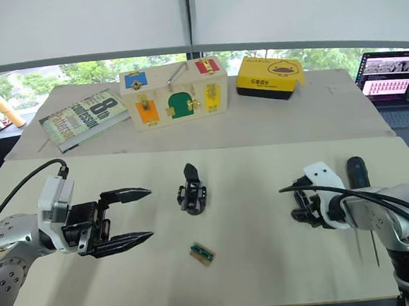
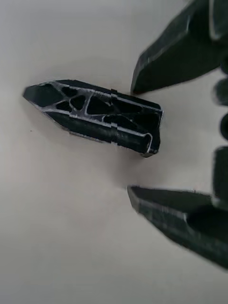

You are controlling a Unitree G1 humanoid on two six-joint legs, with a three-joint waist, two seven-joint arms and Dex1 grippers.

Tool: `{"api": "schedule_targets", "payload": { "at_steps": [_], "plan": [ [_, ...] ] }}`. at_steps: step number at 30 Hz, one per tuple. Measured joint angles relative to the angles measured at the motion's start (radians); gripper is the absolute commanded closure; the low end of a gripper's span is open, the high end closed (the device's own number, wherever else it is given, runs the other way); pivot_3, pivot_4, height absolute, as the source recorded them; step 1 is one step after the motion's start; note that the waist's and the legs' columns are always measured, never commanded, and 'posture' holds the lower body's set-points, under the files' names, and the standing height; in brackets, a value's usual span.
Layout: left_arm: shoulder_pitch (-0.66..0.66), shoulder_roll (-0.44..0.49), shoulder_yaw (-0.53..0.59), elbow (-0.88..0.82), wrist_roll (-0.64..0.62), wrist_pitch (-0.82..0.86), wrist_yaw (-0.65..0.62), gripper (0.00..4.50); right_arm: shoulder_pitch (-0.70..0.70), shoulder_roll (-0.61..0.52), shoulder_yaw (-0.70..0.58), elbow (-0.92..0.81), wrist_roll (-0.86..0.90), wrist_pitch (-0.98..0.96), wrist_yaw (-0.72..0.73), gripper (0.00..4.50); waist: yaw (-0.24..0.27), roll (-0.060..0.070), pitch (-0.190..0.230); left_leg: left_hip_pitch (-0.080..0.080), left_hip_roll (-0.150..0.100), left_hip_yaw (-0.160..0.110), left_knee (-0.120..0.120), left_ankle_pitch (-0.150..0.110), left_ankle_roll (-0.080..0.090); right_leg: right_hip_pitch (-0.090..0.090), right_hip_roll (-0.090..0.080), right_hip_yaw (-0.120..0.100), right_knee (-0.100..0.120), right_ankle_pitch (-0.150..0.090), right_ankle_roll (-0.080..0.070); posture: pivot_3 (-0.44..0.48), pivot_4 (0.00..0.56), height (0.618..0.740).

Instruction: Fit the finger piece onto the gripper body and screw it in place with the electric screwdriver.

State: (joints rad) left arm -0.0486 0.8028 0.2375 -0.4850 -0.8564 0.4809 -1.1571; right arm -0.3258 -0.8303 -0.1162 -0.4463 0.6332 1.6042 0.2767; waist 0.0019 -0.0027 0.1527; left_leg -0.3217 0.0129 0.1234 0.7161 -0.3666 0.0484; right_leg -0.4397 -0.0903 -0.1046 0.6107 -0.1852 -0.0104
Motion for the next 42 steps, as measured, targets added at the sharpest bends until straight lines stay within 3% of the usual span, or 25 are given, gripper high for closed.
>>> {"api": "schedule_targets", "payload": {
  "at_steps": [3,10,15,21,25,31,42],
  "plan": [
    [-0.012,-0.001,-0.001,0.005,0.004,0.000,0.000,0.00,-0.002,0.020,0.001,-0.013,-0.005,0.000,-0.019,3.29,-0.005,0.000,0.000,0.001,0.000,0.000,-0.001,0.000,-0.001,0.000,0.000,0.000,0.000,0.000,0.000,0.000,0.150,0.740],
    [-0.014,-0.008,-0.009,0.006,0.013,-0.001,0.001,0.00,-0.001,0.024,0.010,-0.024,-0.031,-0.010,-0.017,3.34,-0.010,0.000,0.000,0.001,0.000,0.000,-0.001,0.000,-0.001,0.000,0.000,0.000,0.000,0.000,0.000,0.000,0.150,0.740],
    [-0.018,-0.041,-0.008,0.009,0.009,0.002,0.045,0.00,0.035,0.016,0.013,-0.024,-0.084,-0.209,0.025,3.34,-0.014,0.000,0.000,0.001,0.000,0.001,-0.001,0.000,-0.001,0.000,0.000,0.001,0.000,0.000,0.000,0.000,0.150,0.740],
    [-0.153,-0.192,0.027,0.031,-0.176,0.114,0.363,0.00,0.007,0.115,-0.002,-0.069,-0.214,-0.815,0.134,3.34,-0.015,0.000,0.000,0.002,0.000,0.000,-0.001,0.002,-0.003,0.000,0.001,0.002,0.001,0.000,0.000,0.000,0.150,0.740],
    [-0.267,-0.304,0.039,0.058,-0.285,0.173,0.628,0.00,-0.067,0.172,0.080,-0.073,-0.307,-1.060,0.173,3.34,-0.015,-0.001,0.000,0.003,0.000,0.000,-0.001,0.002,-0.003,0.001,0.000,0.001,0.002,0.000,0.000,0.000,0.150,0.740],
    [-0.381,-0.441,0.017,0.079,-0.330,0.177,0.826,0.00,-0.171,0.256,0.251,-0.058,-0.406,-1.182,0.215,3.34,-0.015,-0.001,0.000,0.002,-0.001,0.000,-0.001,0.002,-0.003,0.001,0.000,-0.001,0.001,0.000,0.000,0.000,0.150,0.740],
    [-0.393,-0.559,-0.044,0.085,-0.313,0.169,0.894,0.00,-0.212,0.327,0.338,0.000,-0.494,-1.234,0.258,3.34,-0.016,-0.001,0.000,0.002,-0.001,-0.001,-0.001,0.002,-0.003,0.001,0.000,-0.002,0.001,0.000,0.000,0.000,0.150,0.740]
  ]
}}
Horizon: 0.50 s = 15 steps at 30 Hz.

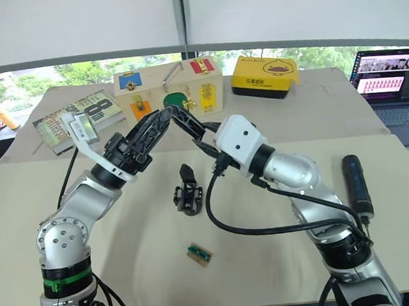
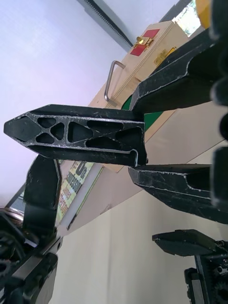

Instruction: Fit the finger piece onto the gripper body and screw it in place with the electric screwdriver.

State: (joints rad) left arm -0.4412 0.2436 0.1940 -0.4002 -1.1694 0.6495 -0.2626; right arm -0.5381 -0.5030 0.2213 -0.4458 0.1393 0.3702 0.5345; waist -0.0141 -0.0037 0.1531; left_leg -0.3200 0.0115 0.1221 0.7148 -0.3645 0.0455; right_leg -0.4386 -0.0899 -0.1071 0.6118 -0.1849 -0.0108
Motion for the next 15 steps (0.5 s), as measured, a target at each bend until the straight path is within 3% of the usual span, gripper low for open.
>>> {"api": "schedule_targets", "payload": {
  "at_steps": [6,9,15],
  "plan": [
    [-0.003,-0.019,-0.004,0.002,0.023,-0.021,-0.006,0.00,0.000,0.019,0.007,0.004,-0.025,-0.014,0.021,3.34,0.000,0.000,0.000,0.000,0.000,0.000,0.000,0.000,0.000,0.000,0.000,0.000,0.000,0.000,0.000,0.000,0.150,0.740],
    [-0.003,-0.033,-0.016,0.008,0.030,-0.028,-0.014,0.90,0.000,0.023,0.008,0.004,-0.037,-0.015,0.030,3.34,0.001,0.000,0.000,0.000,0.000,0.000,0.000,0.000,0.000,0.000,0.000,0.000,0.000,0.000,0.000,0.000,0.150,0.740],
    [-0.002,-0.041,-0.018,0.025,0.038,-0.036,-0.025,3.75,0.001,0.026,0.008,0.004,-0.048,-0.015,0.034,3.34,0.000,0.000,0.000,0.000,0.000,0.000,0.000,0.000,0.000,0.000,0.000,0.000,0.000,0.000,0.000,0.000,0.150,0.740]
  ]
}}
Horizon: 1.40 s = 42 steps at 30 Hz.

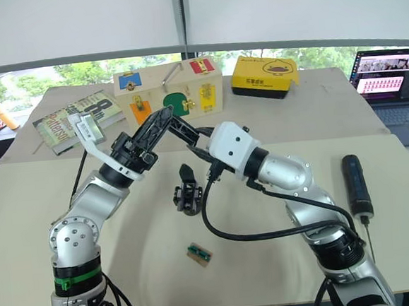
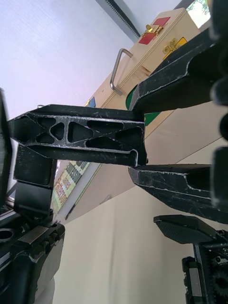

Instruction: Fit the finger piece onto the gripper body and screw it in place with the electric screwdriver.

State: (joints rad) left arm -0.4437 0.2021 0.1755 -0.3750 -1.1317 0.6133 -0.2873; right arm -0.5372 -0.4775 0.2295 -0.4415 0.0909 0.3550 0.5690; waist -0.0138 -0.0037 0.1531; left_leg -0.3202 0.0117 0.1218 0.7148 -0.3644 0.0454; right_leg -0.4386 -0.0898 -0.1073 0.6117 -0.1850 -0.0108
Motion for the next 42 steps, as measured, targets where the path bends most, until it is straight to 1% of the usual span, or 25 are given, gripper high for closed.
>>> {"api": "schedule_targets", "payload": {
  "at_steps": [1,2,5,7,11,13,14,15,17,18,19,20,22,23,25,28,29,31,37,42],
  "plan": [
    [0.000,-0.003,0.000,0.000,0.001,-0.002,-0.001,4.25,0.000,0.000,0.000,0.000,-0.001,0.000,0.000,3.34,0.000,0.000,0.000,0.000,0.000,0.000,0.000,0.000,0.000,0.000,0.000,0.000,0.000,0.000,0.000,0.000,0.150,0.740],
    [0.002,-0.009,-0.001,0.000,-0.001,-0.003,-0.003,4.50,0.000,0.001,0.000,0.000,-0.007,0.000,-0.001,3.34,0.001,0.000,0.000,0.000,0.000,0.000,0.000,0.000,0.000,0.000,0.000,0.000,0.000,0.000,0.000,0.000,0.150,0.740],
    [0.011,-0.023,0.001,-0.001,0.000,-0.008,-0.005,4.50,0.002,0.001,-0.001,0.000,-0.009,0.003,0.002,3.34,0.000,0.000,0.000,0.000,0.000,0.000,0.000,0.000,0.000,0.000,0.000,0.000,0.000,0.000,0.000,0.000,0.150,0.740],
    [0.012,-0.033,0.002,0.000,-0.001,-0.013,-0.005,4.50,0.002,0.003,-0.004,-0.003,-0.006,0.010,0.009,2.26,0.001,0.000,0.000,0.000,0.000,0.000,0.000,0.000,0.000,0.000,0.000,0.000,0.000,0.000,0.000,0.000,0.150,0.740],
    [0.011,-0.044,0.034,0.001,-0.013,-0.044,-0.013,4.50,0.005,0.000,-0.019,-0.009,0.031,0.012,0.041,0.88,0.000,0.000,0.000,0.000,0.000,0.000,0.000,0.000,0.000,0.000,0.000,0.000,0.000,0.000,0.000,0.000,0.150,0.740],
    [0.001,0.004,0.043,0.009,-0.033,-0.036,-0.062,4.50,0.005,-0.023,-0.055,-0.014,0.065,0.011,0.075,0.18,0.001,0.000,0.000,0.000,0.000,0.000,0.000,0.000,0.000,0.000,0.000,0.000,0.000,0.000,0.000,0.000,0.150,0.740],
    [-0.013,0.028,0.053,0.021,-0.047,-0.031,-0.079,4.50,0.005,-0.043,-0.073,-0.014,0.085,0.011,0.097,0.05,0.002,0.000,0.000,-0.001,0.000,-0.001,0.000,0.000,0.000,0.000,0.000,-0.001,0.000,0.000,0.000,0.000,0.150,0.740],
    [-0.036,0.067,0.072,0.043,-0.066,-0.018,-0.105,4.50,0.005,-0.074,-0.103,-0.014,0.130,0.014,0.142,0.05,0.003,-0.001,0.001,-0.001,0.000,-0.001,0.001,0.000,0.000,0.000,0.000,-0.002,-0.001,0.000,0.000,0.000,0.150,0.740],
    [-0.080,0.173,0.114,0.092,-0.113,0.025,-0.170,4.50,0.002,-0.134,-0.170,-0.015,0.245,0.052,0.234,0.05,0.001,-0.001,0.001,0.000,0.000,-0.001,0.000,0.000,0.000,0.000,0.000,-0.002,-0.001,0.000,0.000,0.000,0.150,0.740],
    [-0.095,0.241,0.128,0.115,-0.135,0.061,-0.217,4.50,-0.005,-0.162,-0.212,-0.014,0.319,0.102,0.272,0.05,0.000,-0.001,0.001,-0.001,0.000,-0.002,0.000,0.000,0.000,0.000,0.000,-0.002,0.000,0.000,0.000,0.000,0.150,0.740],
    [-0.103,0.287,0.133,0.131,-0.151,0.094,-0.259,4.50,-0.017,-0.183,-0.239,-0.011,0.385,0.162,0.296,0.05,-0.002,-0.001,0.001,0.000,0.000,-0.002,0.000,0.000,0.000,0.000,0.000,-0.002,0.000,0.000,0.000,0.000,0.150,0.740],
    [-0.111,0.352,0.126,0.152,-0.167,0.143,-0.317,4.50,-0.046,-0.225,-0.263,-0.001,0.480,0.263,0.325,0.05,-0.005,-0.001,0.001,-0.001,0.000,-0.001,0.000,0.000,0.000,0.000,0.000,-0.002,0.000,0.000,0.000,0.000,0.150,0.740],
    [-0.119,0.437,0.102,0.179,-0.169,0.219,-0.424,4.50,-0.102,-0.286,-0.292,0.011,0.635,0.434,0.371,0.05,-0.006,-0.001,0.001,-0.001,0.001,-0.002,-0.001,0.000,0.000,0.000,0.001,-0.004,0.000,-0.001,-0.001,0.000,0.150,0.740],
    [-0.124,0.472,0.081,0.188,-0.169,0.255,-0.479,4.50,-0.132,-0.303,-0.295,0.017,0.711,0.516,0.387,0.05,-0.006,-0.001,0.001,-0.001,0.001,-0.002,-0.001,0.000,0.000,0.000,0.001,-0.004,0.000,-0.001,-0.001,0.000,0.150,0.740],
    [-0.138,0.510,0.039,0.192,-0.165,0.309,-0.560,4.50,-0.170,-0.325,-0.284,0.022,0.808,0.642,0.398,0.05,-0.004,-0.001,0.002,-0.001,0.001,-0.003,-0.001,0.000,0.000,0.000,0.000,-0.005,0.000,-0.001,-0.002,0.000,0.150,0.740],
    [-0.140,0.527,-0.019,0.183,-0.131,0.333,-0.650,4.50,-0.198,-0.356,-0.217,0.020,0.885,0.802,0.401,0.05,-0.001,-0.001,0.002,-0.002,0.001,-0.004,-0.002,0.000,0.000,0.000,-0.001,-0.006,0.000,-0.001,-0.002,0.000,0.150,0.740],
    [-0.139,0.528,-0.041,0.175,-0.107,0.332,-0.671,4.50,-0.204,-0.336,-0.197,0.021,0.908,0.851,0.378,0.05,-0.001,-0.002,0.002,-0.002,0.000,-0.004,-0.001,0.000,0.000,0.000,-0.001,-0.006,0.000,-0.001,-0.002,0.000,0.150,0.740],
    [-0.139,0.527,-0.084,0.164,-0.055,0.325,-0.708,4.50,-0.230,-0.260,-0.176,0.031,0.942,0.919,0.314,0.05,-0.001,-0.002,0.002,-0.002,0.000,-0.004,-0.001,0.000,0.000,-0.001,-0.002,-0.006,0.000,-0.001,-0.002,0.000,0.150,0.740],
    [-0.138,0.498,-0.125,0.160,0.001,0.328,-0.721,4.50,-0.291,-0.131,-0.152,0.045,0.964,0.988,0.207,0.05,-0.002,-0.002,0.002,-0.002,0.000,-0.005,-0.001,0.001,-0.002,-0.001,-0.001,-0.007,0.001,-0.001,-0.002,0.000,0.150,0.740],
    [-0.128,0.486,-0.122,0.161,0.013,0.329,-0.716,4.50,-0.291,-0.094,-0.143,0.063,0.968,1.006,0.170,0.05,-0.001,-0.002,0.002,-0.004,0.000,-0.006,-0.001,0.001,-0.002,-0.001,-0.002,-0.011,0.002,-0.001,-0.002,0.000,0.150,0.740]
  ]
}}
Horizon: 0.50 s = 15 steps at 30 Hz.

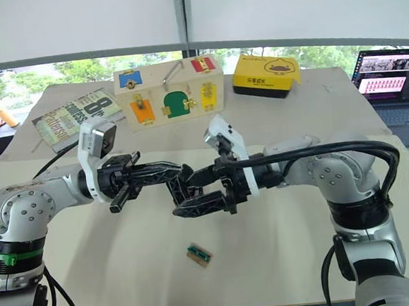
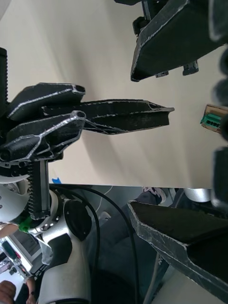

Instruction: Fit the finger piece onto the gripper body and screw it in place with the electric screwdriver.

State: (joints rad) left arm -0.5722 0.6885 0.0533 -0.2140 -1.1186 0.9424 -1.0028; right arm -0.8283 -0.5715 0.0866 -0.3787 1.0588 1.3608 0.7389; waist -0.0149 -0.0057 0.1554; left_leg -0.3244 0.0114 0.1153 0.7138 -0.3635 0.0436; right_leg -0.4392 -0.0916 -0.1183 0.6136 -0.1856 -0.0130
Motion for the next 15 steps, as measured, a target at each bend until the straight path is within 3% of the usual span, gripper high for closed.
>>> {"api": "schedule_targets", "payload": {
  "at_steps": [11,14,15],
  "plan": [
    [-0.001,-0.023,0.011,0.012,-0.002,0.033,0.030,4.50,-0.003,0.090,0.000,0.023,0.007,0.036,-0.097,0.05,-0.003,0.000,0.000,-0.001,0.000,-0.001,0.000,0.000,-0.001,0.000,0.000,-0.002,0.000,0.000,0.000,0.000,0.150,0.740],
    [-0.003,-0.024,0.011,0.013,-0.002,0.037,0.030,4.50,-0.022,0.104,-0.002,0.027,0.008,0.041,-0.113,0.86,-0.004,0.000,0.000,-0.001,0.000,-0.001,0.000,0.000,-0.001,0.000,0.001,-0.002,0.000,0.000,0.000,0.000,0.150,0.740],
    [-0.004,-0.025,0.011,0.013,-0.002,0.037,0.030,4.50,-0.029,0.109,-0.002,0.027,0.012,0.042,-0.115,1.32,-0.005,0.000,0.000,-0.001,0.000,-0.001,0.000,0.001,-0.001,0.000,0.001,-0.002,0.000,0.000,0.000,0.000,0.150,0.740]
  ]
}}
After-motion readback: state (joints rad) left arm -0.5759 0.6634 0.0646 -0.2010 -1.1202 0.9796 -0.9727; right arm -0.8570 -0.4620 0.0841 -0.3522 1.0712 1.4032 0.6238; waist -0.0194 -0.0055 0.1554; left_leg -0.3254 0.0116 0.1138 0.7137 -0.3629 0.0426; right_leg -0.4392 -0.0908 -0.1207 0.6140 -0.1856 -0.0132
